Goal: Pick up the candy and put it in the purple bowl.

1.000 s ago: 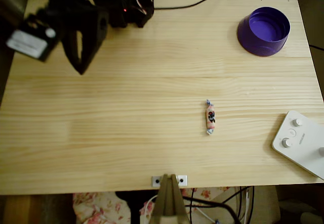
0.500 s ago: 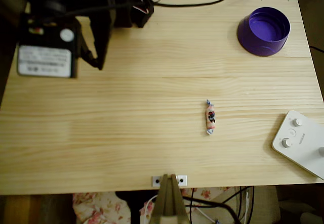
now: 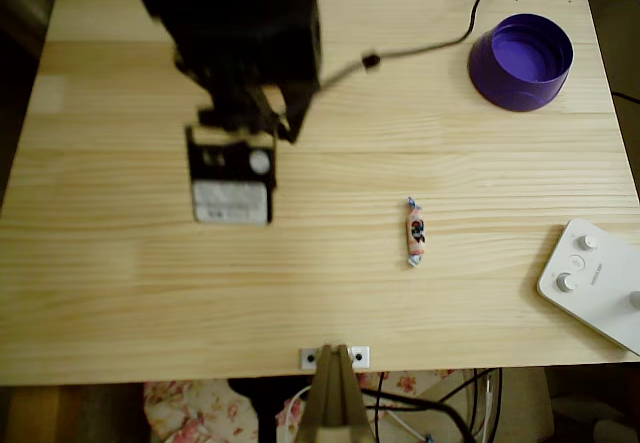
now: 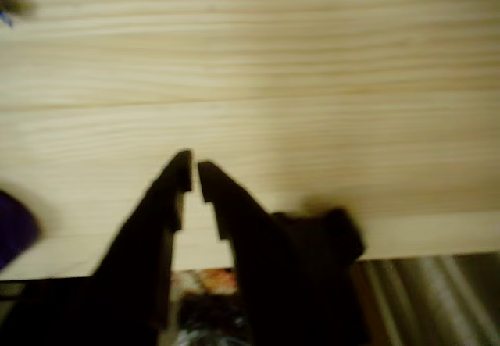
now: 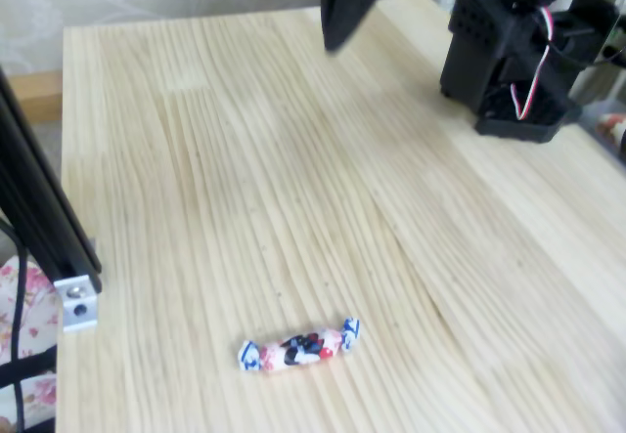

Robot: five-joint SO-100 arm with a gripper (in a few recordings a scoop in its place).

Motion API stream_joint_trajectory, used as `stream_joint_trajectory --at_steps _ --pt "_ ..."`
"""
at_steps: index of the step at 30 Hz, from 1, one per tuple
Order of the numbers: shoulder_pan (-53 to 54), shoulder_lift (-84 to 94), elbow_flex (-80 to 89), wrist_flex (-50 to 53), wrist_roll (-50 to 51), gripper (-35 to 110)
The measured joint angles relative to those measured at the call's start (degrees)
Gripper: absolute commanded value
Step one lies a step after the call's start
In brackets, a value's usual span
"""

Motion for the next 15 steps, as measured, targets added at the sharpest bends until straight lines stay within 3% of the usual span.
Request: stream_joint_trajectory --at_steps 7,15 --pt "-4.5 -7.7 -0.5 -6.2 11.2 -1" --pt "-10.4 -14.2 -3.3 -10.1 12.3 2"
